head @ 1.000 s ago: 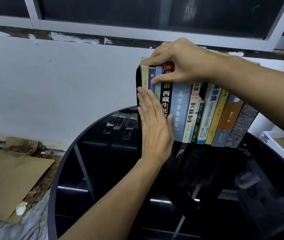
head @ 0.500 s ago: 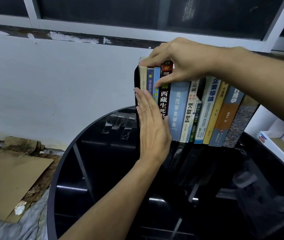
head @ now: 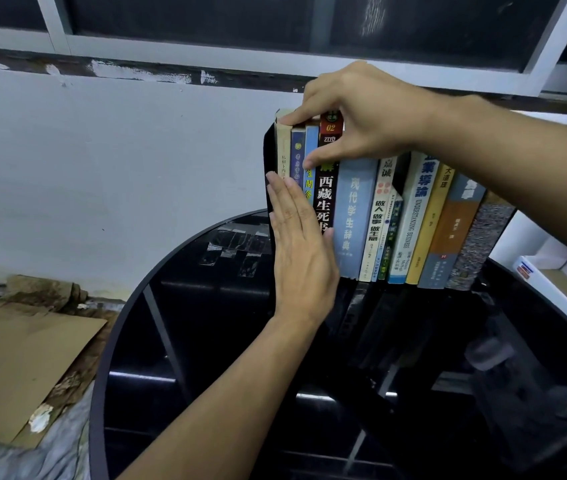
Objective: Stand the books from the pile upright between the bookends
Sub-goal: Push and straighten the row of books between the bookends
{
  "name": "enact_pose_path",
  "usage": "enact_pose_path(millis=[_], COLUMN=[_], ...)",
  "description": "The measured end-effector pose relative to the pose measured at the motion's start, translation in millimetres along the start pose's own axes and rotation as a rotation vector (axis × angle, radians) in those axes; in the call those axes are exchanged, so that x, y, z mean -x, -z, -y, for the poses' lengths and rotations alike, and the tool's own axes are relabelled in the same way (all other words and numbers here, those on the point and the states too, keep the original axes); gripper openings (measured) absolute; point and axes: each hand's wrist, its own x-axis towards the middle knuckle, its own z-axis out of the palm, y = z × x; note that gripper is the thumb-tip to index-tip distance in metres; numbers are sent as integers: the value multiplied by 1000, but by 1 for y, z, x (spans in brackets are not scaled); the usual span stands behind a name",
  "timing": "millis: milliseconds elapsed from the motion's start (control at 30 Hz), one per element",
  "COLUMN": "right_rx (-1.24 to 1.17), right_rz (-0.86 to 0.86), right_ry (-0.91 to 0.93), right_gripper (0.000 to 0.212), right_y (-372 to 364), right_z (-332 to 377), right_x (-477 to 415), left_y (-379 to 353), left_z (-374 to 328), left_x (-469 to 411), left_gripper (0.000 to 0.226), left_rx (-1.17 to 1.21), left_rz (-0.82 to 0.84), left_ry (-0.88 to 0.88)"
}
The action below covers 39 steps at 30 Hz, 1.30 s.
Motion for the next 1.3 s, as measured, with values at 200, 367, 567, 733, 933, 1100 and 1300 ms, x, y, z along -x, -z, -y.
enact_pose_path(millis=[200,367,567,733,933,1100,1300], right_rx=[22,56,35,38,62,46,75], right_rz=[-12,-1,-27,-24,24,76,32], right_ry=[-9,-23,-22,3,52,68,70], right_gripper=[54,58,57,56,58,64,63], right_y=[-2,-2,-5,-5,-5,0,-7], right_z=[1,2,2,4,5,-2,-2], right_x=[1,-1,0,-1,4,9,7], left_y=[0,0,-2,-4,5,5,7], left_z=[3,6,7,8,6,12,22], left_x=[-2,-1,-1,-2,1,-5,-6], left_gripper=[84,84,85,86,87,88,85], left_rx=[-13,9,-24,-21,-53,-179,-218], left_rz=[-6,-12,-12,-18,7,60,69], left_ry=[-13,-18,-25,-5,-55,-145,-178])
